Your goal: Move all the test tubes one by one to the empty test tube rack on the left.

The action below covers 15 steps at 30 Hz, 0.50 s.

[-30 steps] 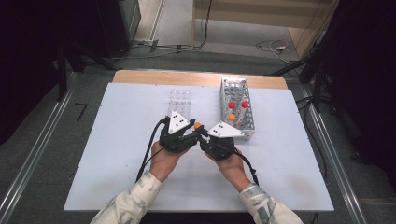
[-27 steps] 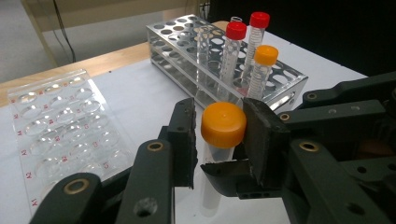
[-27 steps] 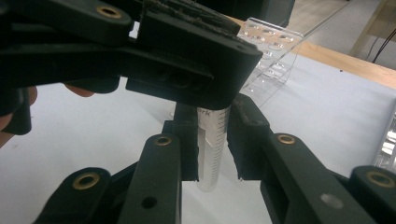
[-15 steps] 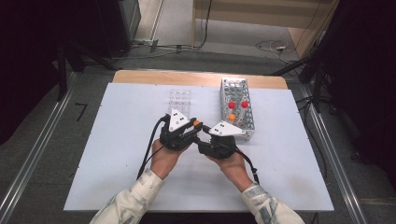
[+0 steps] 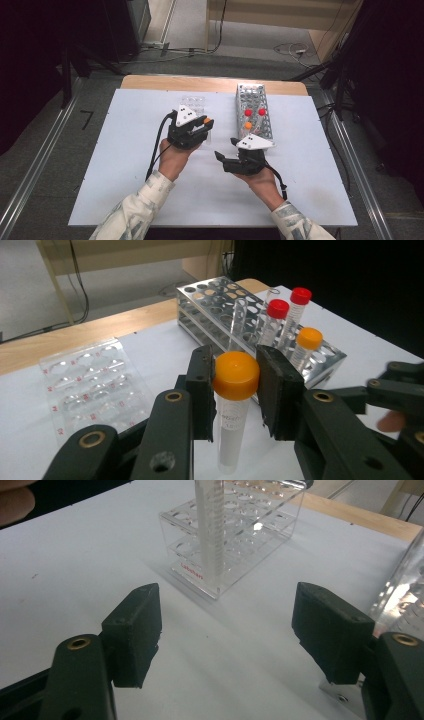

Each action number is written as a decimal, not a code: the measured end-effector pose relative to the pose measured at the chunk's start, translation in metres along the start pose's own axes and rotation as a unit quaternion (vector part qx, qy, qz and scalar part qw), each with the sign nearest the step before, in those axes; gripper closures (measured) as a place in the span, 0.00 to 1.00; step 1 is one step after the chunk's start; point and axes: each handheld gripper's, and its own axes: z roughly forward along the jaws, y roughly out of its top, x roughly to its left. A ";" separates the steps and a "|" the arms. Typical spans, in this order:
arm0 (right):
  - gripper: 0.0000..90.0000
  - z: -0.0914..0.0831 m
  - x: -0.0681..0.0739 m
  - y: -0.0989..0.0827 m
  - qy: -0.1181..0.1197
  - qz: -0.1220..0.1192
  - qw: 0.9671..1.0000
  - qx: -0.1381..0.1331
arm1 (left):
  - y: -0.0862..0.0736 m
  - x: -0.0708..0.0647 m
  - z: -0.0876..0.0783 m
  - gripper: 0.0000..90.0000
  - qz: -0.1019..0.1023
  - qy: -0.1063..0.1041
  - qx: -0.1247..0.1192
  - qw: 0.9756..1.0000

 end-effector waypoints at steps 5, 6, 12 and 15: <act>0.30 -0.010 -0.005 -0.003 -0.005 0.003 1.000 -0.003 | 0.012 0.007 0.002 0.78 -0.001 0.014 -0.002 1.000; 0.30 -0.011 -0.006 -0.004 -0.005 0.005 1.000 -0.006 | 0.014 0.009 0.003 0.78 -0.001 0.017 -0.002 1.000; 0.30 -0.018 -0.011 -0.006 -0.011 0.011 1.000 -0.009 | 0.023 0.014 0.006 0.78 0.000 0.027 -0.003 1.000; 0.30 -0.019 -0.012 -0.007 -0.013 0.013 1.000 -0.008 | 0.026 0.016 0.007 0.78 0.002 0.032 -0.004 0.999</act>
